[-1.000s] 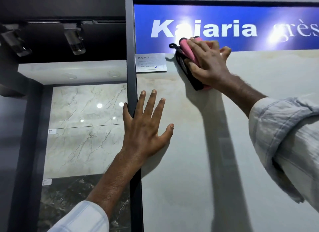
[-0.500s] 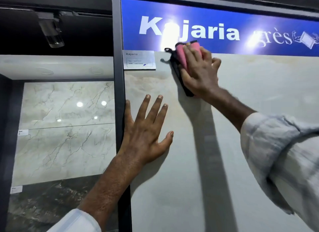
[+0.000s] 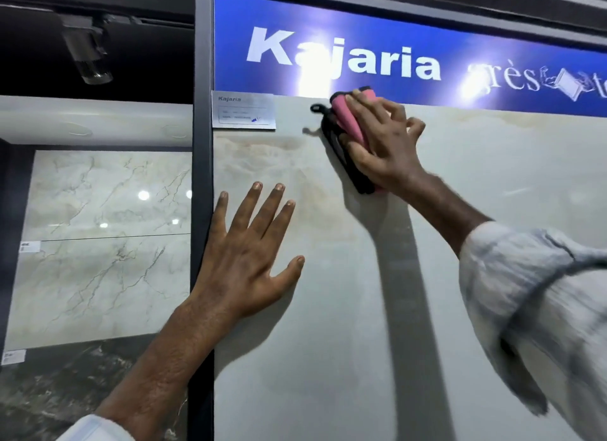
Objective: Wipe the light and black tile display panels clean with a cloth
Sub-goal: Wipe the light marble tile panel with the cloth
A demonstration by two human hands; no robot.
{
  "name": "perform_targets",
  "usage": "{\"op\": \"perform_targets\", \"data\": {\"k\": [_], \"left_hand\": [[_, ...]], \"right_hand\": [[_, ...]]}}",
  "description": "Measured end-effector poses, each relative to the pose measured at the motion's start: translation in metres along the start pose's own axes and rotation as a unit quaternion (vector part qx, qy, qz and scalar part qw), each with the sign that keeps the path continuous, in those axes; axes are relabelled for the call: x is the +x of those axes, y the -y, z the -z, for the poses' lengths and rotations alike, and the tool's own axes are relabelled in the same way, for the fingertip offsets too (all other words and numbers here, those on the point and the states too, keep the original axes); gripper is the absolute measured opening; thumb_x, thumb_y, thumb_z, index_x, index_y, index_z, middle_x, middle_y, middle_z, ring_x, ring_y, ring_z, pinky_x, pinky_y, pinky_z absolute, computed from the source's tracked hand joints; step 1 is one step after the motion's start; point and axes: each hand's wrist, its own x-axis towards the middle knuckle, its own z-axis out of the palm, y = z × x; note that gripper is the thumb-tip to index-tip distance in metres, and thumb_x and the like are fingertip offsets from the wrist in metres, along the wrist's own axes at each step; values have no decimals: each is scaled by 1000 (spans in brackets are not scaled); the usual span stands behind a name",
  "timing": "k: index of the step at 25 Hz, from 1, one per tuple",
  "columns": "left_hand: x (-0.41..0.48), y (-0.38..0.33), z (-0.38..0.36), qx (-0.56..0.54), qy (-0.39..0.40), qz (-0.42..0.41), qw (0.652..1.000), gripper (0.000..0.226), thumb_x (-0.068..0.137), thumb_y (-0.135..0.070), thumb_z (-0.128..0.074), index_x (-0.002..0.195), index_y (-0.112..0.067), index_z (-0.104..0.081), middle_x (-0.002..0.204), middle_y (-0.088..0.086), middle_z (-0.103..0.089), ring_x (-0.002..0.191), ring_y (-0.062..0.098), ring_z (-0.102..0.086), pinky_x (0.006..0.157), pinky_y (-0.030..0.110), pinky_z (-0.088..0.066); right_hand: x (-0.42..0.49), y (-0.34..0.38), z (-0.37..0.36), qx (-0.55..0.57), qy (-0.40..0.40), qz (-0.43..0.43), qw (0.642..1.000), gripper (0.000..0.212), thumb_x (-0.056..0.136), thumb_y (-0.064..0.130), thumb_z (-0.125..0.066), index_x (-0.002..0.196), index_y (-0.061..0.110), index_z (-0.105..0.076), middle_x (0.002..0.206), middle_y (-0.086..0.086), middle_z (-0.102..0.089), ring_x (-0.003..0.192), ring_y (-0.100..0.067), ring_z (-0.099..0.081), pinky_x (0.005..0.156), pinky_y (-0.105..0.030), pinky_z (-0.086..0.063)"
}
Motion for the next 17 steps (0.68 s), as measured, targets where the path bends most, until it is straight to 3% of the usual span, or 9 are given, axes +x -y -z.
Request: {"op": "perform_targets", "data": {"k": [3,6,10,13,17], "left_hand": [[2,-3,5,-49,-43,34,997,70,97,-54,-43,154,-14,-49,172,6,-25,158,29,-26,125,64,-16],[6,-15,12,-125,-81,104,983,63,101,-48,-42,153,-13,-49,171,7,-26,154,29,-32,123,62,-22],[2,-41,5,-54,-44,112,991,69,96,-52,-45,154,-14,-48,173,7,-22,154,33,-29,123,63,-21],[-5,-48,-6,34,-11,81,996,76,95,-57,-42,157,-13,-44,171,9,-25,157,36,-23,124,67,-14],[-5,-45,-7,49,-16,77,996,78,96,-58,-42,160,-15,-39,172,8,-23,159,35,-18,125,67,-10]], "right_hand": [[29,-6,-5,-10,-6,-43,999,73,87,55,-31,157,32,-37,161,10,-37,139,-28,-37,92,-46,-26],[2,6,-7,0,-11,8,1000,71,92,52,-33,157,24,-37,163,4,-36,143,-34,-36,94,-49,-29],[-80,20,-5,-11,-26,131,991,62,99,49,-43,155,22,-42,164,2,-37,145,-34,-36,92,-48,-32],[-68,2,3,7,0,191,981,63,97,52,-46,154,26,-44,162,6,-39,142,-31,-39,92,-48,-30],[5,-34,3,52,-5,84,995,73,87,55,-43,155,30,-43,160,8,-42,137,-32,-40,93,-49,-32]]}}
